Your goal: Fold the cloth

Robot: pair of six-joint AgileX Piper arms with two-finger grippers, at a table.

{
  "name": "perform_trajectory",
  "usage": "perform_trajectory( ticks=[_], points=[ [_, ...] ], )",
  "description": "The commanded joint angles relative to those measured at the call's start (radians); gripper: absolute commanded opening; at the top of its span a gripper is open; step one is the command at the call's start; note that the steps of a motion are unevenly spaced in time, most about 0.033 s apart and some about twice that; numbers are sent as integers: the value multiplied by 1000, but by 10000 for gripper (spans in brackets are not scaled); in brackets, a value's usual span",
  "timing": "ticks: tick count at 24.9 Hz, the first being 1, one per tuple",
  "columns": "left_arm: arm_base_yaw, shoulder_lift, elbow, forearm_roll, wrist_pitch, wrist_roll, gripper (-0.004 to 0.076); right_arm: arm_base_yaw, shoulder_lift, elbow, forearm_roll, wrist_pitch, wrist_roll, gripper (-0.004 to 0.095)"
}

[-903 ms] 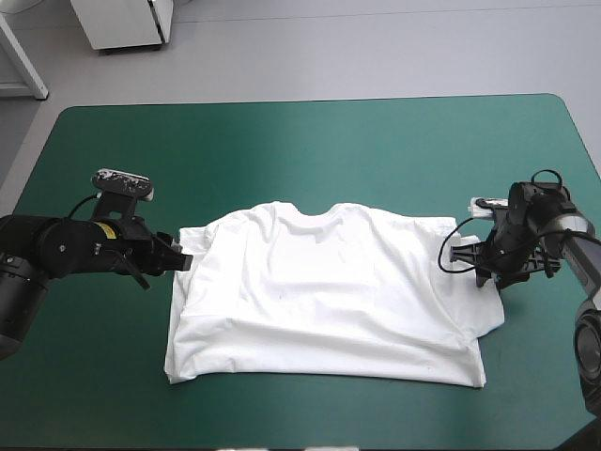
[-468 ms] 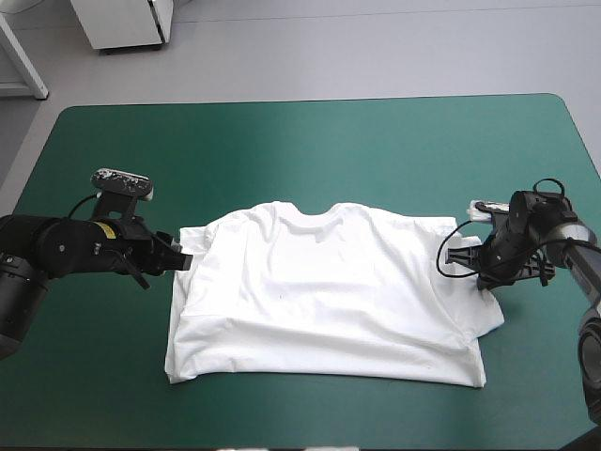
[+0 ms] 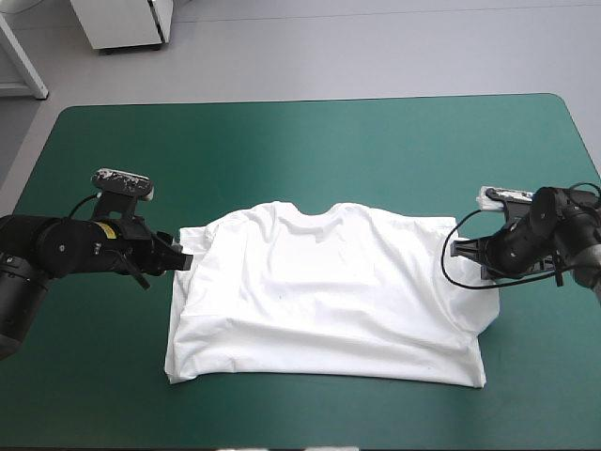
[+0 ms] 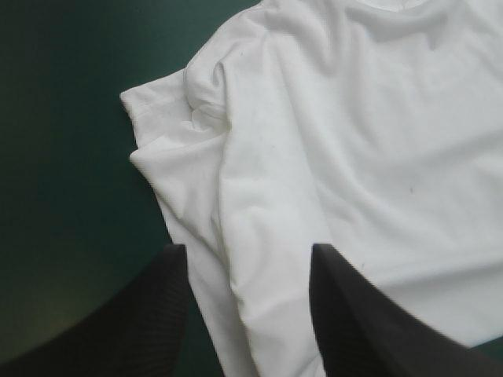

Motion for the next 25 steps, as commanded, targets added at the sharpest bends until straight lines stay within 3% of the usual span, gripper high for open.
perform_trajectory(
  ticks=[1, 6, 17, 25],
  points=[
    [-2, -20, -33, -26, -45, 2, 352, -3, -76, -47, 118, 1, -47, -17],
    [-2, -20, -33, -27, -50, 0, 352, 23, -90, -49, 269, 30, -116, -16],
    [-2, -20, -33, -37, -50, 0, 352, 281, -12, -49, 281, -52, -103, -17],
    [-2, -20, -33, -52, -50, 0, 352, 286, 139, -49, 341, -91, -118, 0]
  ],
)
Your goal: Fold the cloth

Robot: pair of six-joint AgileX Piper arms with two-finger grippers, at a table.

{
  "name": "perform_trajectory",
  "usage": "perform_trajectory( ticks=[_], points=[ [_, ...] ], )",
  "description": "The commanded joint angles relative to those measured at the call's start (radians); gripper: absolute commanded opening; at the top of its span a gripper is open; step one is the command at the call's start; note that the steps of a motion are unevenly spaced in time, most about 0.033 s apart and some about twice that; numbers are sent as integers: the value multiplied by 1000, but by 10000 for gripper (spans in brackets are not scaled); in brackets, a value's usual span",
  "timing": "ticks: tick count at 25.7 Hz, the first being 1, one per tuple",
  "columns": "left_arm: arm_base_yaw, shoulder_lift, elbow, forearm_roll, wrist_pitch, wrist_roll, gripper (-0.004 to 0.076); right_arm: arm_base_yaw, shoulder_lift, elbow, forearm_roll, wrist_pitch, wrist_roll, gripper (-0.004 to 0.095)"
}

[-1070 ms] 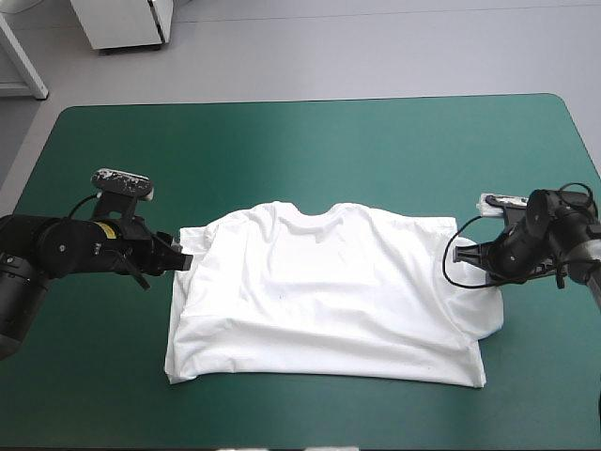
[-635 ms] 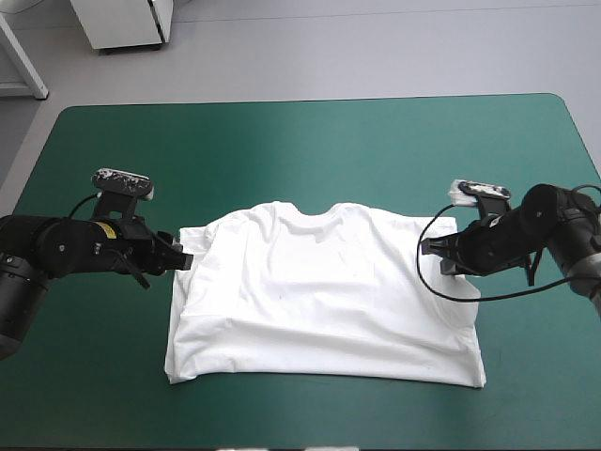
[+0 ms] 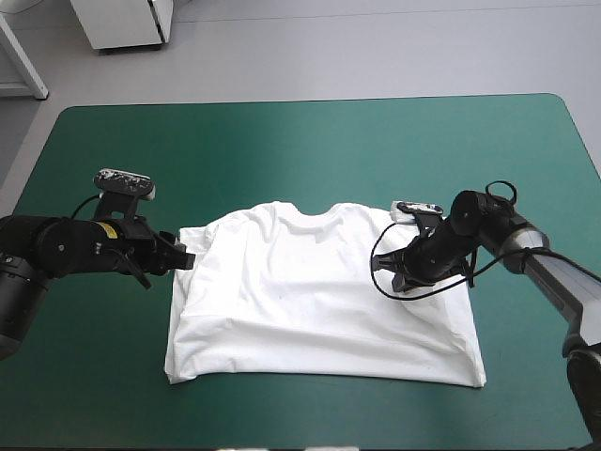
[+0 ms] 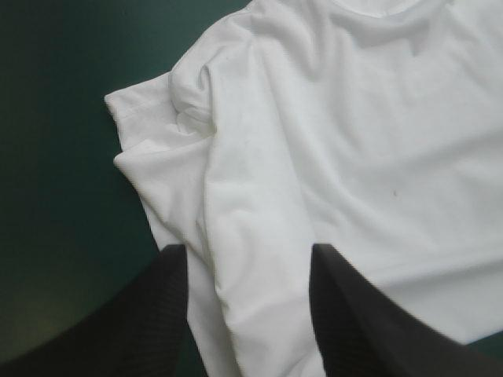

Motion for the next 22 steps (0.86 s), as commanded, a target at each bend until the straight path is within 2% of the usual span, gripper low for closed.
perform_trajectory(
  ticks=[1, 2, 3, 6, 7, 12, 18, 22],
  points=[
    [-2, -20, -33, -21, -47, 0, 352, 0, -34, -31, 61, -8, -17, 52],
    [-2, -20, -33, -21, -47, 0, 352, 0, -34, -31, 81, 5, -30, 112],
    [-2, -20, -33, -21, -47, 0, 353, 0, -34, -31, 103, 22, -44, 233],
    [-2, -20, -33, -21, -47, 0, 352, 0, -38, -31, 135, 52, -59, 500],
    [-2, -20, -33, -21, -45, 0, 353, 0, -50, -31, 126, 61, -59, 538],
    [-2, -20, -33, -21, 20, 24, 356, 0, -144, -31, 7, 94, -12, 508],
    [-2, -20, -33, -21, 193, 28, 356, 0, -299, -31, -187, 160, 42, 457],
    [-6, -29, -31, -57, 209, 17, 356, 0, -373, -31, -249, 190, 86, 445]
  ],
)
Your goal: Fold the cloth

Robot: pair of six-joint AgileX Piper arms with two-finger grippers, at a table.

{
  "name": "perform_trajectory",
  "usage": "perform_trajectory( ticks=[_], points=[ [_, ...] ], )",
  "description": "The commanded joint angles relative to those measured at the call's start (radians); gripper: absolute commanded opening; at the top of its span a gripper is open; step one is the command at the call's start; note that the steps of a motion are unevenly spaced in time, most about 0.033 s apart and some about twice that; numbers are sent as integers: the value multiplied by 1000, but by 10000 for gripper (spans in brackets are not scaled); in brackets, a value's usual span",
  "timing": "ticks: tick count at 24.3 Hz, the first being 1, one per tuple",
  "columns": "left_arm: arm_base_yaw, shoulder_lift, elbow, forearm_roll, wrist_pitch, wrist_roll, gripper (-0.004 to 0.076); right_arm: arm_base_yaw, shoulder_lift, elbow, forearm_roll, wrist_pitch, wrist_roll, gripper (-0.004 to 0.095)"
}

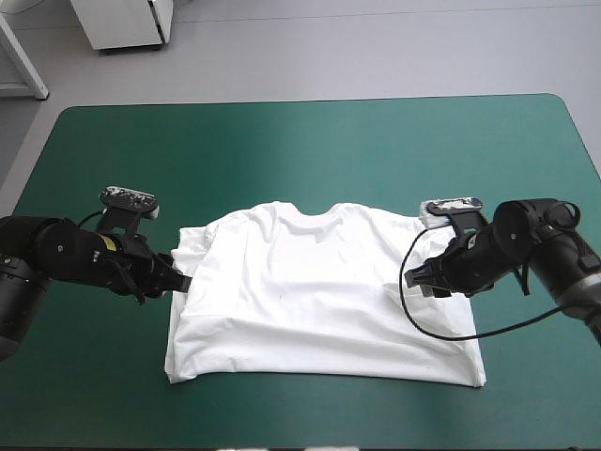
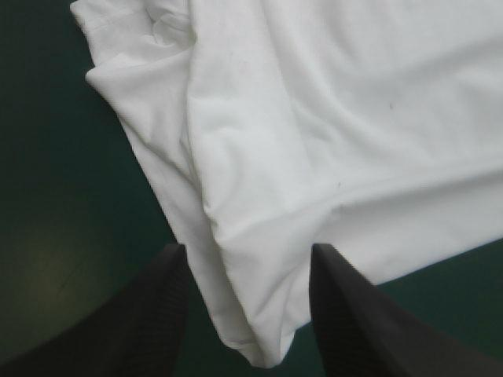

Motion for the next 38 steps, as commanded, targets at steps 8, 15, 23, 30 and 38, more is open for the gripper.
perform_trajectory(
  ticks=[8, 15, 23, 30, 38],
  points=[
    [-236, -52, 189, 8, 46, -181, 356, 0, -185, -30, -31, 95, 59, 445],
    [-302, -52, 382, 134, 10, -511, 394, 0, -247, -30, -31, 95, 59, 445],
    [-302, -6, 453, 254, -143, -680, 418, 0, -261, -30, -31, 95, 59, 441],
    [-302, 59, 523, 198, -252, -684, 417, 0, -285, -30, -76, 95, 53, 417],
    [-302, 150, 566, 208, -315, -684, 293, 0, -317, -30, -75, 95, 70, 356]
  ],
)
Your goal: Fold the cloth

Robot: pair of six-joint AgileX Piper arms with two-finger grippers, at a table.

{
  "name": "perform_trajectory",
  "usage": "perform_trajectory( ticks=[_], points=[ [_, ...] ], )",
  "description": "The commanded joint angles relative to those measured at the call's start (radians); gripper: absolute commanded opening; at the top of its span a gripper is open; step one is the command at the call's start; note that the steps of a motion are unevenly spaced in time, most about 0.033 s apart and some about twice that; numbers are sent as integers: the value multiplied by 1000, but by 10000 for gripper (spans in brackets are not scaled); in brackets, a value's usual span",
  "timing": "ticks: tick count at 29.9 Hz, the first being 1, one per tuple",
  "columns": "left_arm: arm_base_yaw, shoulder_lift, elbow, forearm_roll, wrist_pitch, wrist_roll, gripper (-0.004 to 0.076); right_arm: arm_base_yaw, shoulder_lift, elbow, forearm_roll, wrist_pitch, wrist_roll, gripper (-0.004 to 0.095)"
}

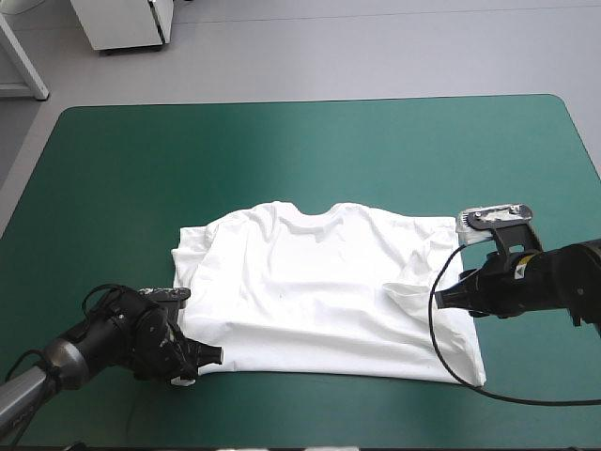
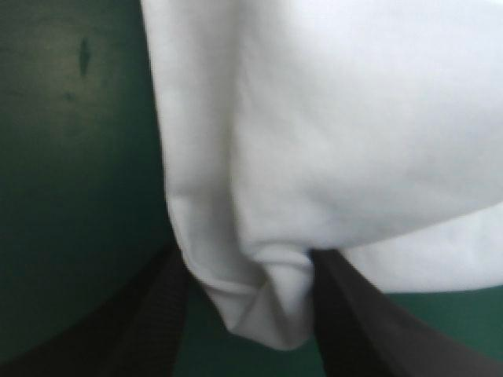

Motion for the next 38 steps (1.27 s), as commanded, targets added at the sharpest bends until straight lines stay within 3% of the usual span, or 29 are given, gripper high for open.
perform_trajectory(
  ticks=[1, 4, 5, 11, 19, 24, 38],
  points=[
    [-8, 51, 17, 16, -71, -11, 237, 0, -33, -30, -5, 2, 30, 356],
    [-8, 60, 17, 16, -86, -11, -10, 0, -52, -30, -66, 2, 83, 357],
    [-8, 61, 17, 16, -86, -11, -19, 0, -56, -28, -89, 2, 90, 357],
    [-8, 61, 17, 17, -82, -7, -22, 0, -64, 28, -100, 2, 108, 369],
    [-8, 61, 17, 17, -78, 7, -22, 0, -66, 283, -84, -15, 133, 533],
    [-8, 61, 17, 17, -78, 14, -22, 0, -64, 401, -82, -141, 153, 528],
    [-8, 61, 17, 17, -100, 17, -22, 0, -63, 589, -75, -350, 204, 463]
  ],
)
